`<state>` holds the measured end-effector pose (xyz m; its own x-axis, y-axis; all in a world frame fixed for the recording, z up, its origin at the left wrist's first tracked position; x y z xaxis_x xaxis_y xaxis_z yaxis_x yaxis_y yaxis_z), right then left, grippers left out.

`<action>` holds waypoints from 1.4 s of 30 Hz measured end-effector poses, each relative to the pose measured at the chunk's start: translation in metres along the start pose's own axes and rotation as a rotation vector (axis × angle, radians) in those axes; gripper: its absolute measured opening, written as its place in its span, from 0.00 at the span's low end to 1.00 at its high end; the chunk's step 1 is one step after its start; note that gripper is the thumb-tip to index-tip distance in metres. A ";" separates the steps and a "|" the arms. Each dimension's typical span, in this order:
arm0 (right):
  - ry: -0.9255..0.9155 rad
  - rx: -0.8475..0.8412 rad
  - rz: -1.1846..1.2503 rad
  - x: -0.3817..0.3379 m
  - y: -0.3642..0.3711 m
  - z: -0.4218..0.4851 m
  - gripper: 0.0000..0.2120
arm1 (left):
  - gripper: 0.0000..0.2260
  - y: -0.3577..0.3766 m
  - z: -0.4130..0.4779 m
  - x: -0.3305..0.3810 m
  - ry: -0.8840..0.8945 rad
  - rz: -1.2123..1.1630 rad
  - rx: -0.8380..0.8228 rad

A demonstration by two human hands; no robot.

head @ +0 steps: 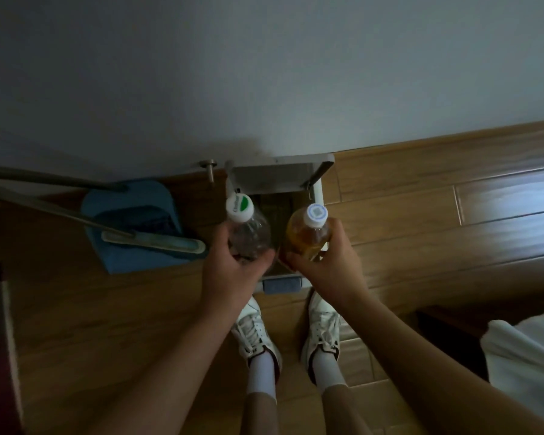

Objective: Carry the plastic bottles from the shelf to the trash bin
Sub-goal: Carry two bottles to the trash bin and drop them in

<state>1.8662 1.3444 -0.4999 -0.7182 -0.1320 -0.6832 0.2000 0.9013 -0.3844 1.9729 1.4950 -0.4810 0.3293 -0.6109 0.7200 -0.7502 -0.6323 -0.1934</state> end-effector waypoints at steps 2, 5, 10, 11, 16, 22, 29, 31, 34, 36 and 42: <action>-0.022 0.005 -0.047 0.010 0.004 0.004 0.33 | 0.28 0.009 0.010 -0.005 0.011 0.019 -0.021; -0.047 0.005 -0.097 0.015 0.005 0.008 0.33 | 0.25 0.015 0.016 -0.005 0.010 0.055 -0.040; -0.042 -0.003 -0.122 0.014 0.001 0.017 0.34 | 0.25 0.003 0.017 -0.013 0.003 0.178 0.058; -0.031 -0.001 -0.122 0.014 -0.001 0.019 0.33 | 0.26 0.000 0.018 -0.014 -0.006 0.180 0.064; -0.012 -0.024 -0.165 0.015 -0.005 0.022 0.34 | 0.26 -0.011 0.023 -0.021 -0.035 0.233 0.040; -0.037 -0.043 -0.303 0.018 -0.002 0.024 0.35 | 0.14 -0.016 0.018 -0.038 -0.106 0.311 0.049; -0.052 -0.111 -0.422 0.016 0.003 0.025 0.36 | 0.15 -0.037 -0.002 -0.070 -0.244 0.364 0.014; -0.047 -0.136 -0.432 0.017 0.003 0.023 0.31 | 0.14 -0.041 -0.009 -0.078 -0.303 0.368 -0.026; -0.032 -0.176 -0.439 0.017 0.002 0.014 0.18 | 0.14 -0.048 -0.022 -0.092 -0.397 0.346 -0.072; -0.010 -0.191 -0.426 0.021 -0.002 0.007 0.15 | 0.13 -0.053 -0.032 -0.097 -0.444 0.344 -0.095; 0.126 -0.268 -0.329 0.036 -0.027 -0.023 0.21 | 0.08 -0.066 -0.066 -0.082 -0.490 0.344 -0.092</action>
<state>1.8200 1.3244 -0.4999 -0.7940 -0.3931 -0.4637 -0.2204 0.8971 -0.3829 1.9574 1.6188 -0.4833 0.2687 -0.9351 0.2311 -0.8999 -0.3292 -0.2860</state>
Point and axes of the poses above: each hand's wrist, its own z-axis towards the middle knuckle, its own y-axis out of the palm, x = y × z, the point moved 3 cm from there along z, towards the middle knuckle, and after that the axes turned 14 degrees about -x, right-handed, at the moved point
